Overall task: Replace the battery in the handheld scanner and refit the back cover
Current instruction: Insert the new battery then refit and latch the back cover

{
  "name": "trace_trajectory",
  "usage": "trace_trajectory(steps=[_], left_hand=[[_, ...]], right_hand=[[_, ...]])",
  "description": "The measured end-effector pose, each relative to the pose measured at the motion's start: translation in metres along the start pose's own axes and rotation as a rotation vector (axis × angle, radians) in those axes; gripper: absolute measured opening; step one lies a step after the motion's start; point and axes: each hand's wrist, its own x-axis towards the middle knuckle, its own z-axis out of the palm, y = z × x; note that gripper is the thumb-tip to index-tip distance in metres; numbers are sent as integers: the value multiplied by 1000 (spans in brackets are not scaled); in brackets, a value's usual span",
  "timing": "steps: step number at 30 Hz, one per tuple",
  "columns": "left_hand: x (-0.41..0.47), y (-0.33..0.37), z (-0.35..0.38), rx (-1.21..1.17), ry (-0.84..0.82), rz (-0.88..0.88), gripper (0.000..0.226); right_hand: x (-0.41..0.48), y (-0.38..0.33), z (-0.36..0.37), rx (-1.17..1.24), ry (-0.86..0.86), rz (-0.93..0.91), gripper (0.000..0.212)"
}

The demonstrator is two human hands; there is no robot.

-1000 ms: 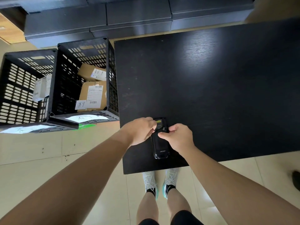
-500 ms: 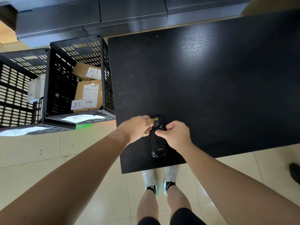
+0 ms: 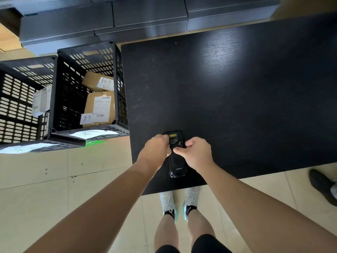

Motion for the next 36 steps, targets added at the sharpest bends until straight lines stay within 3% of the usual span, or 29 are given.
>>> trace_trajectory(steps=[7, 11, 16, 20, 25, 30, 36], left_hand=[[-9, -3, 9, -127, 135, -38, 13], [-23, -11, 15, -367, 138, 3, 50], [-29, -16, 23, -505, 74, -22, 95], [-30, -14, 27, -630, 87, -80, 99], [-31, -12, 28, -657, 84, -101, 98], [-31, -15, 30, -687, 88, -97, 97], [-30, -17, 32, -725, 80, -137, 99]], right_hand=[[-1, 0, -2, -5, -8, -7, 50], [-1, 0, -6, -44, -27, -60, 42], [1, 8, -11, -55, -57, -137, 35], [14, 8, -30, -272, -61, -499, 16], [39, -15, -51, -736, -358, -985, 18], [59, -30, -49, -964, -433, -1245, 13], [63, -38, -48, -1049, -468, -1356, 15]])
